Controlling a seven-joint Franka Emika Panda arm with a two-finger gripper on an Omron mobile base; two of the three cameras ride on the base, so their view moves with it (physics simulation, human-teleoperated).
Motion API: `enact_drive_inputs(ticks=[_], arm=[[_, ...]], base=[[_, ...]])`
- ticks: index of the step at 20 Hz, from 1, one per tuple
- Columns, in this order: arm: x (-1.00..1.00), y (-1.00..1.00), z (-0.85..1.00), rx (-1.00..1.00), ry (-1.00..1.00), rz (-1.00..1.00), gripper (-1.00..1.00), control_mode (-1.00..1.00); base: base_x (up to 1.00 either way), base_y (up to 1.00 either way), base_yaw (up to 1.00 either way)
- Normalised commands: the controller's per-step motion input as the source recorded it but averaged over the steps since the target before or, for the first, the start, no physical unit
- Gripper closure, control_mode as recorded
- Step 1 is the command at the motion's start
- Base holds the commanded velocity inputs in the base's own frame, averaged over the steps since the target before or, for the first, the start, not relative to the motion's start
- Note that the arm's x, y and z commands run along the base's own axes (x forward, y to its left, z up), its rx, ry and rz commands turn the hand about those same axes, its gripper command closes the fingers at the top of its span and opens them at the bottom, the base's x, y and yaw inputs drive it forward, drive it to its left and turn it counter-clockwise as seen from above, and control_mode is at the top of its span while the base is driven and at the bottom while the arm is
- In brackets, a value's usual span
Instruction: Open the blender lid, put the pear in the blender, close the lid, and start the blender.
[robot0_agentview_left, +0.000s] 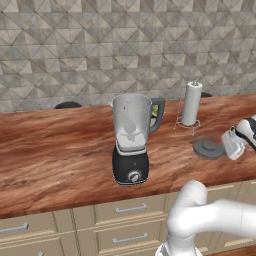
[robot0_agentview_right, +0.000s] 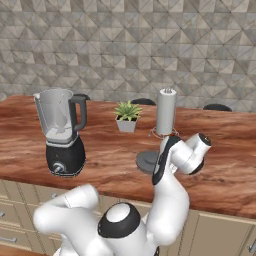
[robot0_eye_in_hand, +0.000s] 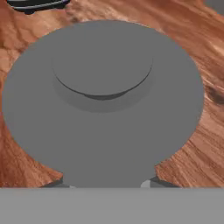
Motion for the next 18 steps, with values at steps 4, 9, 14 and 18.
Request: enact_drive_inputs(ticks=[4, 9, 14, 18], arm=[[-0.07, 0.42, 1.00, 0.00, -0.23, 0.01, 1.00, -1.00], [-0.03, 0.50, 1.00, 0.00, -0.25, 0.00, 1.00, -1.00], [-0.05, 0.51, 1.00, 0.00, -0.19, 0.00, 1.00, -1.00], [0.00, 0.52, 1.00, 0.00, -0.13, 0.00, 1.00, -1.00]], base=[[0.00, 0.00, 0.00], [0.00, 0.00, 0.00], [0.00, 0.00, 0.00], [0.00, 0.00, 0.00]])
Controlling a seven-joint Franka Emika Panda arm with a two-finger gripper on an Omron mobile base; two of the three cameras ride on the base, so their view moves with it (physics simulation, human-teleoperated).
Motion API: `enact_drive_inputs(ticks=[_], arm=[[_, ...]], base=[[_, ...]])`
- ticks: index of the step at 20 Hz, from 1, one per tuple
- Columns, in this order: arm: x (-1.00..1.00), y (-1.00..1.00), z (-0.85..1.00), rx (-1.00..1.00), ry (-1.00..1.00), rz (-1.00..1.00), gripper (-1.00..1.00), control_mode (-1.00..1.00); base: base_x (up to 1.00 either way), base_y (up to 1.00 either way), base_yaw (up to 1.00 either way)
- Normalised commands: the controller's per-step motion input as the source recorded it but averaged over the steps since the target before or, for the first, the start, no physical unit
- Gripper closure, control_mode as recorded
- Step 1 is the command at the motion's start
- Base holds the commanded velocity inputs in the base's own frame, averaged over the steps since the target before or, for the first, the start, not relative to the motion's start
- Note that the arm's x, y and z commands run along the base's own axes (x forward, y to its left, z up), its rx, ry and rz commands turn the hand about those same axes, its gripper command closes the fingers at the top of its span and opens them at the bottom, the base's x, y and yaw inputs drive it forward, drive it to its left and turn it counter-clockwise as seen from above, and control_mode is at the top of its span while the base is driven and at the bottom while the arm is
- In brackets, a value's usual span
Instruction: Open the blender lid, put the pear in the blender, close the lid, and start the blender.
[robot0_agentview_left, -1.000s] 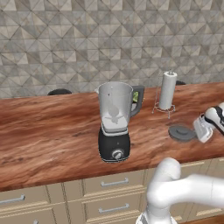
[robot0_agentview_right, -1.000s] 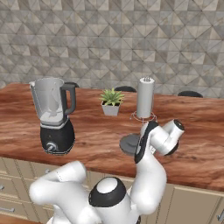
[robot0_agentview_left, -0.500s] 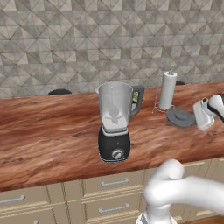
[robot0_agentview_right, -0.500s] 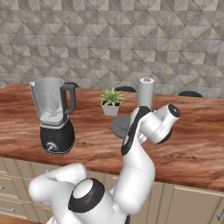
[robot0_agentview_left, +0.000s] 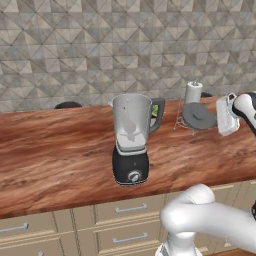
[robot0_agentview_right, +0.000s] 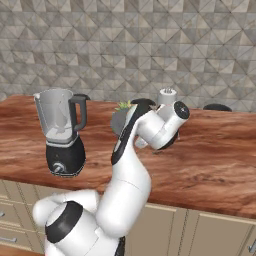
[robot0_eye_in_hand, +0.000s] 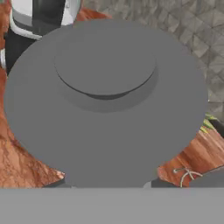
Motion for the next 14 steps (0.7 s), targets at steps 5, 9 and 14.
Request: enact_drive_inputs(ticks=[5, 9, 14], arm=[[0.06, 0.72, 1.00, 0.00, -0.03, 0.00, 1.00, -1.00], [0.13, 0.71, 1.00, 0.00, 0.00, 0.04, 1.00, -1.00], [0.32, 0.72, 0.99, 0.00, 0.05, 0.09, 1.00, -1.00]], base=[[0.00, 0.00, 0.00], [0.00, 0.00, 0.00], [0.00, 0.00, 0.00]])
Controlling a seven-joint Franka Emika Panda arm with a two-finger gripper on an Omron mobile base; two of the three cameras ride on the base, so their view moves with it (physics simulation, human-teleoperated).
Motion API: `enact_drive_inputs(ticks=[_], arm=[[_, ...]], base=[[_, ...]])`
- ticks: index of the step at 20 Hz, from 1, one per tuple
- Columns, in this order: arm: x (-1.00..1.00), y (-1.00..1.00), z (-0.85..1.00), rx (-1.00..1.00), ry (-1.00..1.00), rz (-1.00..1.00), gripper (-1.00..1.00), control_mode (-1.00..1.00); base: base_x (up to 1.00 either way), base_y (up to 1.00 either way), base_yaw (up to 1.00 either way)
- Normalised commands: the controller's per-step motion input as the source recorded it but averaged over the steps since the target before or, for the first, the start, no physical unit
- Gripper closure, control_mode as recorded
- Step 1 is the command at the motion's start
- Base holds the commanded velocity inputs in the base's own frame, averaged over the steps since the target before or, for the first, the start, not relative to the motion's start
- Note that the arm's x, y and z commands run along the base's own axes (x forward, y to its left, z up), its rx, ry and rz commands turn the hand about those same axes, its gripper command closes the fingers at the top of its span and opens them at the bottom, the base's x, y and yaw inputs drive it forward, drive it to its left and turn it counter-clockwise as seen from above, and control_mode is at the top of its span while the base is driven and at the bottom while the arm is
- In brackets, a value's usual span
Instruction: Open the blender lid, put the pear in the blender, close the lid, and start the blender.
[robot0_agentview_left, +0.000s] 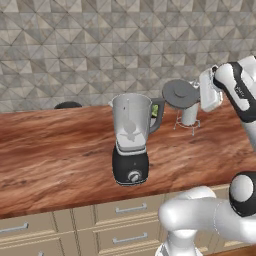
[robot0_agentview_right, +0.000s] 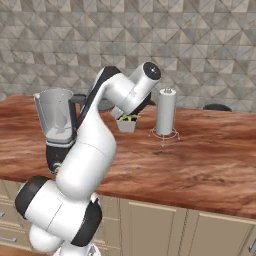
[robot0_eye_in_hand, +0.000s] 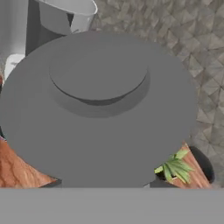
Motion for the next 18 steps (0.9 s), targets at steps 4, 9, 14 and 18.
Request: enact_drive_inputs(ticks=[4, 9, 14, 18], arm=[[0.31, 0.58, 0.70, 0.00, 0.06, 0.12, 1.00, -1.00], [0.20, 0.39, 0.62, 0.00, 0.05, 0.17, 1.00, -1.00], [0.00, 0.00, 0.37, 0.00, -0.02, 0.24, 1.00, -1.00], [-0.03, 0.16, 0.53, 0.00, 0.00, 0.16, 1.00, -1.00]], base=[[0.00, 0.00, 0.00], [0.00, 0.00, 0.00], [0.00, 0.00, 0.00], [0.00, 0.00, 0.00]])
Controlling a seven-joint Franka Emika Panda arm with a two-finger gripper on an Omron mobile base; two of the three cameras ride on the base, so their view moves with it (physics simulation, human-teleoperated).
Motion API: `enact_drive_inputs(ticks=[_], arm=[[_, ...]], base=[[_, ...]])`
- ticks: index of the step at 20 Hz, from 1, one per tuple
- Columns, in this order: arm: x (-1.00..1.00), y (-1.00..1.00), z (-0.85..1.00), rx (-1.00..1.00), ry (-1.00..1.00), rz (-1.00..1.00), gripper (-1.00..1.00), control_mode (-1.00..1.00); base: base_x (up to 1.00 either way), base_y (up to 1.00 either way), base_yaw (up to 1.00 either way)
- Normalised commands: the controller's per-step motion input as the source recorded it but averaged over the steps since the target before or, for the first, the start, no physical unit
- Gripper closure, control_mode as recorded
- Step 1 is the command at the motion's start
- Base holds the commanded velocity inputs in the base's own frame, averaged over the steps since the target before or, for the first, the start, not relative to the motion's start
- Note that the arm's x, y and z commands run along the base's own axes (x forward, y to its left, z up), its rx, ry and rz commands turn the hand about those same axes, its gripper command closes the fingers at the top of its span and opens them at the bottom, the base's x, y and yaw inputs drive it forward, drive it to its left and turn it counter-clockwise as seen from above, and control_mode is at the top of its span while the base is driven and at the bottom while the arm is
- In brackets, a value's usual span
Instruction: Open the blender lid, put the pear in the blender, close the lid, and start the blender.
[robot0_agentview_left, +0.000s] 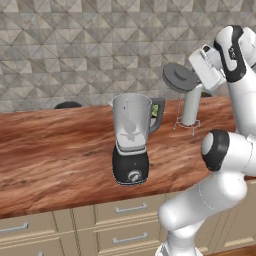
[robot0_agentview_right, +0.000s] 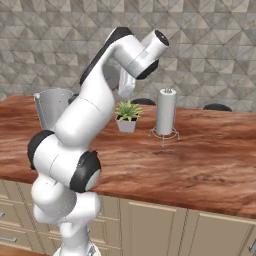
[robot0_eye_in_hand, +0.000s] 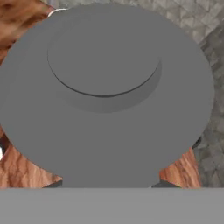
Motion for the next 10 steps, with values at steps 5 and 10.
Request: enact_drive_inputs(ticks=[5, 10], arm=[[-0.22, 0.58, 0.53, -0.08, 0.00, 0.06, 1.00, -1.00], [-0.13, 0.53, 0.11, -0.18, 0.04, 0.00, 1.00, -1.00]], base=[[0.00, 0.00, 0.00], [0.00, 0.00, 0.00]])
